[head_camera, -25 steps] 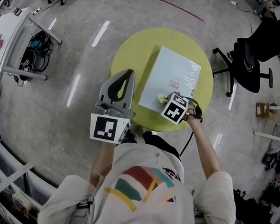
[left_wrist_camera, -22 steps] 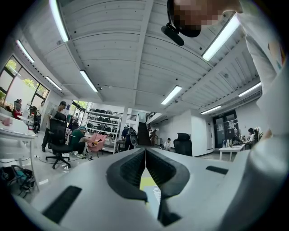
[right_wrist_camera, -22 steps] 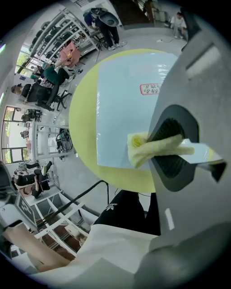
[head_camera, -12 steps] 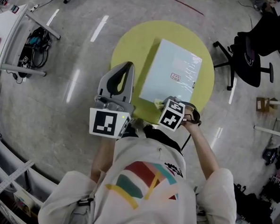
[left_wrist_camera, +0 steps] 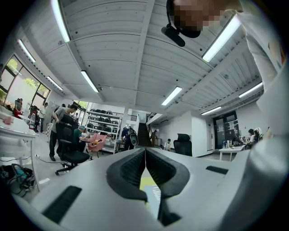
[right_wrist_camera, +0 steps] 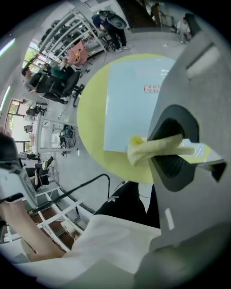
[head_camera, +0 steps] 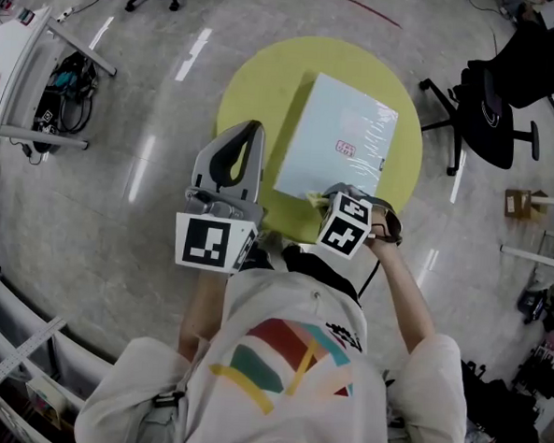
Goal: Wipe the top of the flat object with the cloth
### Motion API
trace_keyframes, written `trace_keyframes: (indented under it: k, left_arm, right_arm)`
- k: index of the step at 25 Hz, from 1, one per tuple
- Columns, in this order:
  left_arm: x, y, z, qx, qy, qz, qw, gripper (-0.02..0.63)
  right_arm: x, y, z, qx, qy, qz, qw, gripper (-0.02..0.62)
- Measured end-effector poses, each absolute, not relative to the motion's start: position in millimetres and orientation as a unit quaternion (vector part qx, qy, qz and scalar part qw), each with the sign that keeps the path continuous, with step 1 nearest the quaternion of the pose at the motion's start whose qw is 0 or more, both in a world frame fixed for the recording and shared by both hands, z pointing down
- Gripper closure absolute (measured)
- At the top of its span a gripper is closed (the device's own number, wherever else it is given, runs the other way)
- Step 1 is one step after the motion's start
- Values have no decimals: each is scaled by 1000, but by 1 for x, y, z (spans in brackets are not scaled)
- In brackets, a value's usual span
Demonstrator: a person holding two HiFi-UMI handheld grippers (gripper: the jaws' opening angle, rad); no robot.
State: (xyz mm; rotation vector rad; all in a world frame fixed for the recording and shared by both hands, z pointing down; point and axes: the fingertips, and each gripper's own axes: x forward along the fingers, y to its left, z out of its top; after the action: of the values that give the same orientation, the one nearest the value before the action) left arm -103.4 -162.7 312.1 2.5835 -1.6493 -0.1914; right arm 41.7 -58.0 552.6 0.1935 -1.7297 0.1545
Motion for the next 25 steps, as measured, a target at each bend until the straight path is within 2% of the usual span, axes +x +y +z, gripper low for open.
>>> trace_keyframes:
  k: [13,17,25]
  left_arm:
    - [-113,-166,327,830,-554,-40,54,591]
    - [-125,-173,329,820,-569,-36,51,591]
    - [-130,-175,353,812,-578,-4,74,591]
  right_arm:
    - [62,-274,454,240,-750,-66,613,568]
    - [60,-329,467,257,-734,-112,618,568]
    - [58,-374,526,248,-728,-83,634,568]
